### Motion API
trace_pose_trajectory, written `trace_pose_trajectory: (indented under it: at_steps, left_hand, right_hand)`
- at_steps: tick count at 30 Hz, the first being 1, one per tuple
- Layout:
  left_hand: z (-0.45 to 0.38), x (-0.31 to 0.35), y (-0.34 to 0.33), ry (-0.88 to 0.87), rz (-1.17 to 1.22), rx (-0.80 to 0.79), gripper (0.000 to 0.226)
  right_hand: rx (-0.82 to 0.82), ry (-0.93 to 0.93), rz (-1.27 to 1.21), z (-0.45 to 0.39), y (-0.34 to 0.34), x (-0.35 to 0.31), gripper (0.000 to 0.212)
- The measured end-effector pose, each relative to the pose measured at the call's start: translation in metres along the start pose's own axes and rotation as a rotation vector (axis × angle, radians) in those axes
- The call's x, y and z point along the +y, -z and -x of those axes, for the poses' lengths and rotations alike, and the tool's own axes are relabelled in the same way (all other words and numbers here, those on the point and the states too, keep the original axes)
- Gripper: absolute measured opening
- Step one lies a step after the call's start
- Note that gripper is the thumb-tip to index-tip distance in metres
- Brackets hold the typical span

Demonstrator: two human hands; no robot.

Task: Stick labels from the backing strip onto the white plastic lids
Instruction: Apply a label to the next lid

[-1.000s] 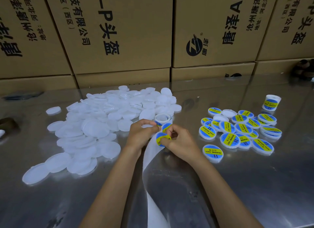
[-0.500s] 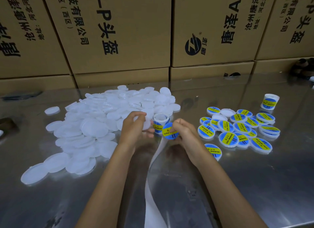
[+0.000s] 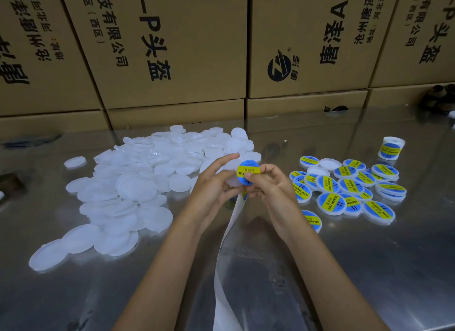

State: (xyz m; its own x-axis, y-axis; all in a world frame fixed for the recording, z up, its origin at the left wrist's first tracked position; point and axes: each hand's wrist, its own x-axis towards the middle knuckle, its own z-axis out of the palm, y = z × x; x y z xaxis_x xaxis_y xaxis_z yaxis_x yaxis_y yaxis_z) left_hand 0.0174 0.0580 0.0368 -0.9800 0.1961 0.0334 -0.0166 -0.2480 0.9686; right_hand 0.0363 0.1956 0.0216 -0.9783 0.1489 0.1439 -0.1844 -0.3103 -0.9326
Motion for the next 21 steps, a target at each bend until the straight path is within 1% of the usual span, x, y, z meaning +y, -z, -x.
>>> trace_pose_trajectory:
  at_steps: [3, 5, 11, 21]
  left_hand:
    - [-0.0017, 0.0007, -0.0008, 0.041, 0.125, -0.020, 0.038]
    - [-0.0026, 0.0004, -0.0010, 0.049, 0.153, -0.042, 0.040]
    - [-0.0028, -0.0003, -0.0030, 0.040, 0.115, -0.087, 0.042]
    - [-0.0017, -0.0010, -0.0065, 0.015, 0.034, -0.094, 0.042]
  right_hand:
    - [0.022, 0.020, 0.032, -0.0008, -0.0004, 0.0014, 0.018]
    - [0.026, 0.041, 0.065, -0.0012, -0.0014, 0.0028, 0.020]
    - [0.045, 0.075, 0.076, -0.0021, -0.0048, 0.0062, 0.024]
    - [0.070, 0.114, 0.092, -0.0042, -0.0037, 0.0103, 0.026]
